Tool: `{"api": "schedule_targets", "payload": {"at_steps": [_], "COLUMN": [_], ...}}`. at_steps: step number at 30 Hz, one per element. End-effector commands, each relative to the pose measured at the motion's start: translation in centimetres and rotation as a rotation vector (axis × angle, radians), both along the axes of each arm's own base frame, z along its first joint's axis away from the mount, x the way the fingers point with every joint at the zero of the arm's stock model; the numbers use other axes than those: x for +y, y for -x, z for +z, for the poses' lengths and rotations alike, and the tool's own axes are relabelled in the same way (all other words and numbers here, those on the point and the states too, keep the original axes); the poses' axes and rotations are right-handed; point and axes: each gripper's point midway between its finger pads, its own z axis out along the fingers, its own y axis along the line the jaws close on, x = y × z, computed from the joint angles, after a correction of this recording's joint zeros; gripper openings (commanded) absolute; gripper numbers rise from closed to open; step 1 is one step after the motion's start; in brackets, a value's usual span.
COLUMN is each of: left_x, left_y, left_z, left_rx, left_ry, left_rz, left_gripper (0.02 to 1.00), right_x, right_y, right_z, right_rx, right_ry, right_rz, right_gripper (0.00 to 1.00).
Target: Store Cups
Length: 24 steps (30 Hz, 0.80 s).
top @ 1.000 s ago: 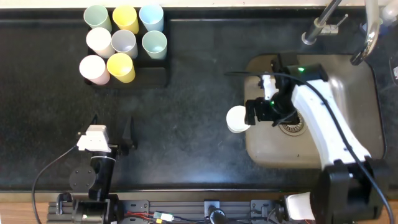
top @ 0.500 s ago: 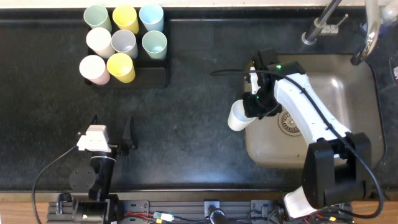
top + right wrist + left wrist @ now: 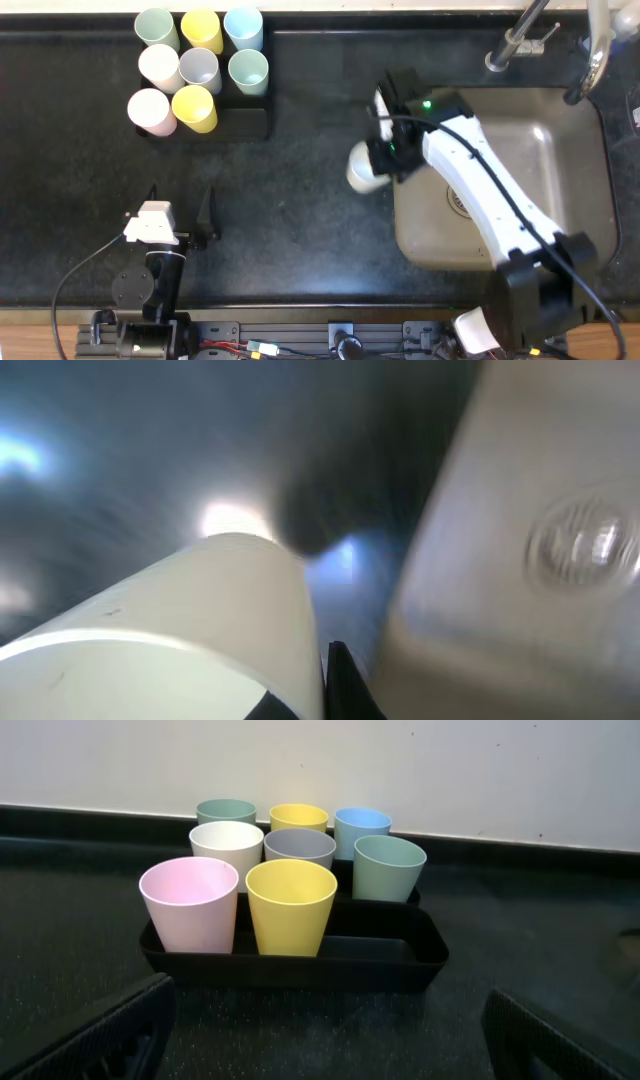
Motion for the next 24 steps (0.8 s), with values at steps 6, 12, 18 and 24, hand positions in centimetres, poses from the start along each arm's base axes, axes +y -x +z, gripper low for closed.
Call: {"api": "schedule_targets", "payload": {"at_steps": [6,12,18,24], "left_x": [-0.3,-0.3,-0.3,-0.3], "left_y": [0.1,0.1,0.1,0.1], "left_z": [0.1,0.1,0.1,0.1], "left_rx": [-0.006,-0.006,-0.006,-0.006], "left_ry": [0.008,0.008,0.008,0.008], "left_rz": [-0.016,-0.016,-0.016,-0.016], "left_gripper": [1.000,1.000,1.000,1.000], "right_x": [11.2,16.8,19.1,20.6], "right_y": [-7.3,-8.4,-8.5,-8.5], "right_z": [15.4,13.3,7.8,4.5], "right_rx": [-0.416,-0.361,-0.282,-0.270], "right_ry": [-0.224,-0.251,-0.173,-0.110], "right_rz": [0.071,0.086,0.051,0.047], "right_gripper": [0.042,0.045,0.042,0.045]}}
